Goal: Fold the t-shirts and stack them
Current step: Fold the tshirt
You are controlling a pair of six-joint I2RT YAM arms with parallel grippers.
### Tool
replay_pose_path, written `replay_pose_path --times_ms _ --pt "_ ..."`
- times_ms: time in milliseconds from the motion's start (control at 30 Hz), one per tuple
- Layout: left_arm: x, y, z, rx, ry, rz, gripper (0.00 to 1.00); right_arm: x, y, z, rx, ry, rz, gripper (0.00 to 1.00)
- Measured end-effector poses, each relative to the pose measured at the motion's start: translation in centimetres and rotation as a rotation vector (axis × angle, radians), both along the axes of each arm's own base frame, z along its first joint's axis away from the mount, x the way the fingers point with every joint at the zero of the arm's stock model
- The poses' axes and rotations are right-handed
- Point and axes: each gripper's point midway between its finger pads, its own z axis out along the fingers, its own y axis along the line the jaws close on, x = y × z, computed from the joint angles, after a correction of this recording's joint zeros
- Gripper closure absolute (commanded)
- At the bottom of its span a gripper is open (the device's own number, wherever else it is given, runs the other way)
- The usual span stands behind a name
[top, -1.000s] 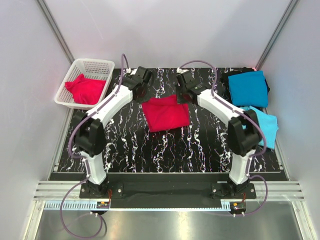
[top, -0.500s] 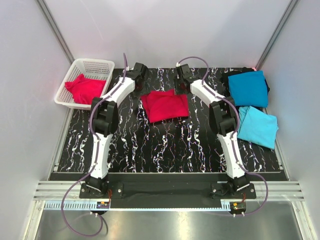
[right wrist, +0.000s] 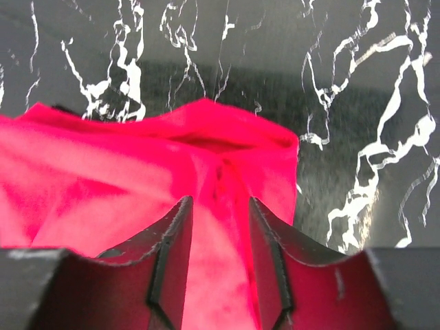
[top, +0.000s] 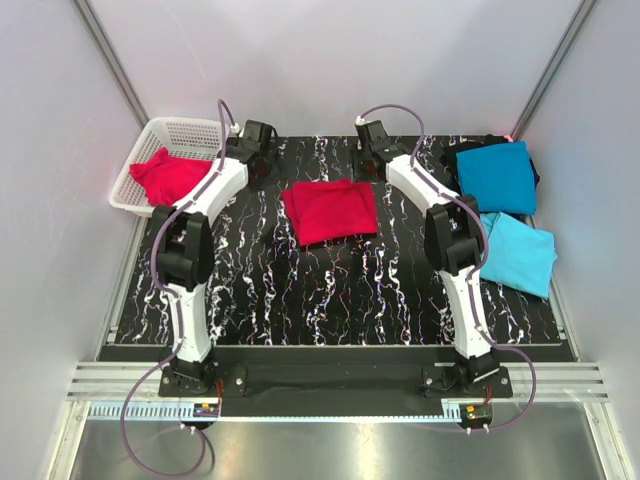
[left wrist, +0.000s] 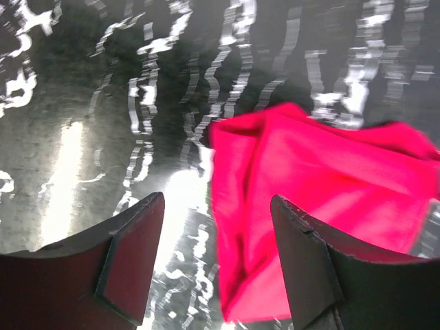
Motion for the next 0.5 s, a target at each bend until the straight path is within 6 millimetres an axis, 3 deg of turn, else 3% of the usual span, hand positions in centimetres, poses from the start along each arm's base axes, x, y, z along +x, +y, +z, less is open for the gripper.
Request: replay_pose_path --times_ms 100,200,400,500 --pt "-0.1 -1.5 2.2 -0.067 -0.043 -0.052 0.34 -0.9 -0.3 0.8 0.011 -0.003 -0.005 0.57" --pt "-0.3 -3.3 2.7 -0.103 -0.056 -0.111 0.34 -2.2 -0.6 1.7 0.025 -0.004 -0.006 0.57" --pt "-2.3 -7.5 1.8 -0.130 -0.013 -0.212 0.38 -4.9 -0.4 2.2 0.070 0.025 0.032 0.64" --pt "-3.0 -9.2 -0.4 -0.130 0.039 -0.237 0.38 -6.1 0.3 1.1 0.098 0.070 0.067 0.68"
